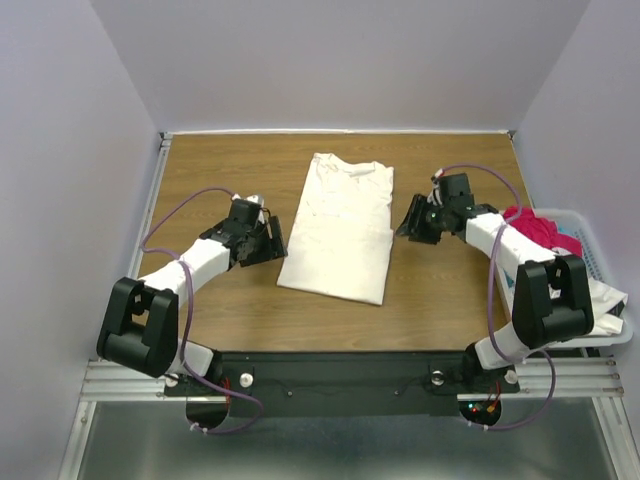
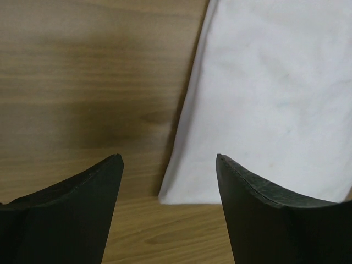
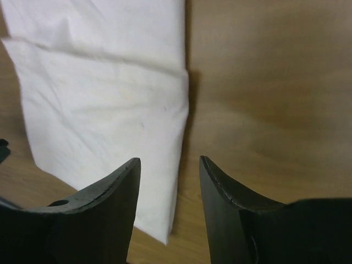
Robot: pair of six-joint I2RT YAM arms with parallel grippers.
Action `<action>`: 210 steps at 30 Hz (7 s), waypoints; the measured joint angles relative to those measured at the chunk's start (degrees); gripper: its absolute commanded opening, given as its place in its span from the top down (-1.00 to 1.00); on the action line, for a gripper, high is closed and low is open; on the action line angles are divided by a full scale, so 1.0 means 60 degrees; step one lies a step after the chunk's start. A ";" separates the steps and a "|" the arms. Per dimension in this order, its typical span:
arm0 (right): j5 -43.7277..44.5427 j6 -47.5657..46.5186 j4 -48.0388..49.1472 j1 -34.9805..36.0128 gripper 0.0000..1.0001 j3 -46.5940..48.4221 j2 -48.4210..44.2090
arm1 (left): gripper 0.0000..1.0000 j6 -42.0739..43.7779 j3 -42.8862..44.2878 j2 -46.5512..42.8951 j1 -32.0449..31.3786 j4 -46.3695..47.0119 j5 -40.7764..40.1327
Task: Fold and stack the t-shirts
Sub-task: Fold the tshirt
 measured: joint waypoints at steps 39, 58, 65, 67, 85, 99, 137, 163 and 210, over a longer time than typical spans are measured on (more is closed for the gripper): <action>0.1989 0.4033 -0.1453 0.4426 0.13 -0.2371 -0.0495 | -0.01 0.0630 -0.0627 0.0688 -0.1166 -0.0073 -0.0495; 0.2375 0.3078 -0.2426 0.4488 0.99 -0.1818 -0.0215 | 1.00 0.0499 -0.0142 0.1086 -0.1909 -0.0583 -0.0313; 0.2226 0.1880 -0.4721 0.4488 0.99 -0.0856 -0.0812 | 1.00 0.0495 -0.0437 -0.0423 -0.2080 -0.2473 0.0681; 0.2004 0.1632 -0.5435 0.4488 0.99 -0.0576 -0.1202 | 1.00 0.0386 -0.0721 -0.1370 -0.2080 -0.3016 0.1078; 0.2889 -0.0091 -0.8837 0.3628 0.99 0.5257 -0.0007 | 1.00 -0.0459 0.0874 -0.2240 -0.0951 -0.3912 0.1479; 0.3242 -0.1446 -0.7989 0.2470 0.99 0.7719 0.2051 | 1.00 0.0299 0.3340 0.0732 -0.0095 -0.2313 0.0907; 0.3872 -0.2273 -0.4692 0.1843 0.29 0.9657 0.6477 | -0.24 0.0754 0.5005 0.4623 0.0863 0.0317 0.0339; 0.0561 -0.2302 -0.1989 0.1982 0.36 0.6604 0.4335 | 0.08 0.1020 0.3424 0.2816 -0.0331 0.1898 -0.0284; -0.2827 0.1038 0.4135 0.0044 0.36 0.7278 0.8542 | -0.09 0.0492 0.7544 0.8557 0.1381 0.4561 0.1738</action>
